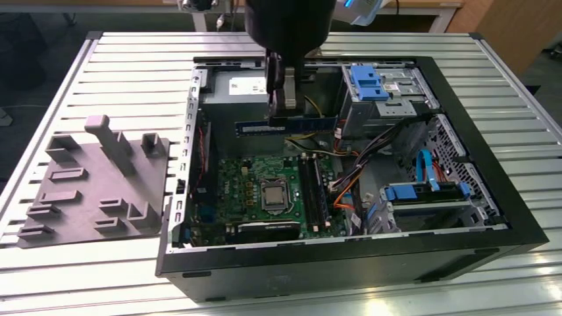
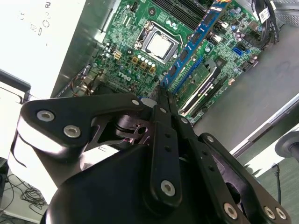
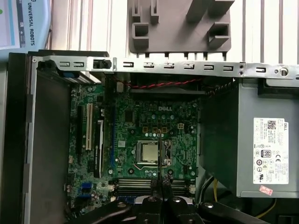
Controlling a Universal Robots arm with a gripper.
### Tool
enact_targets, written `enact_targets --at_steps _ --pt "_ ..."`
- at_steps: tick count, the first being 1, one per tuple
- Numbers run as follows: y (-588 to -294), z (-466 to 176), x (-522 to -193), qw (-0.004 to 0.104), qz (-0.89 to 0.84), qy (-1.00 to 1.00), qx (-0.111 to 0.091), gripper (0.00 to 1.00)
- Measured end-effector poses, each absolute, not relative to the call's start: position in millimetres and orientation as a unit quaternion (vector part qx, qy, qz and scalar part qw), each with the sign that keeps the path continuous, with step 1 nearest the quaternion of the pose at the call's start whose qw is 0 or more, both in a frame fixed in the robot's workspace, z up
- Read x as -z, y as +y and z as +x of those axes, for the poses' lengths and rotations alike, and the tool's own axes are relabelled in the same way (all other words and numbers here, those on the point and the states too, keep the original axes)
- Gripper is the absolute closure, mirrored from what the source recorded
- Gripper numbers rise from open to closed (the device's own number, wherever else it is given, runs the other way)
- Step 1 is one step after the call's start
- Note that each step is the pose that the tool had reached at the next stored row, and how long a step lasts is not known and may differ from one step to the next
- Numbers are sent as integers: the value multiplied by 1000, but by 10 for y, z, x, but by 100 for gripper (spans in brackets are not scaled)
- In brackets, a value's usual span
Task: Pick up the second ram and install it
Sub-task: 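Pick up the second ram and move it above second insertion slot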
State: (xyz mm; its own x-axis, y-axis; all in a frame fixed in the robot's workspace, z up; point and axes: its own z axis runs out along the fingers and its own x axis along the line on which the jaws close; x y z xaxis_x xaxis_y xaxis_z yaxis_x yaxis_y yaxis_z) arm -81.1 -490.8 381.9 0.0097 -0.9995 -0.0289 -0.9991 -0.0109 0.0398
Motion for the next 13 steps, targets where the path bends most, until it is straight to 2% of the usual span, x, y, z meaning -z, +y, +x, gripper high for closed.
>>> enact_targets --at_steps 13 --pt "-4904 -788 -3698 4 710 -703 24 88"
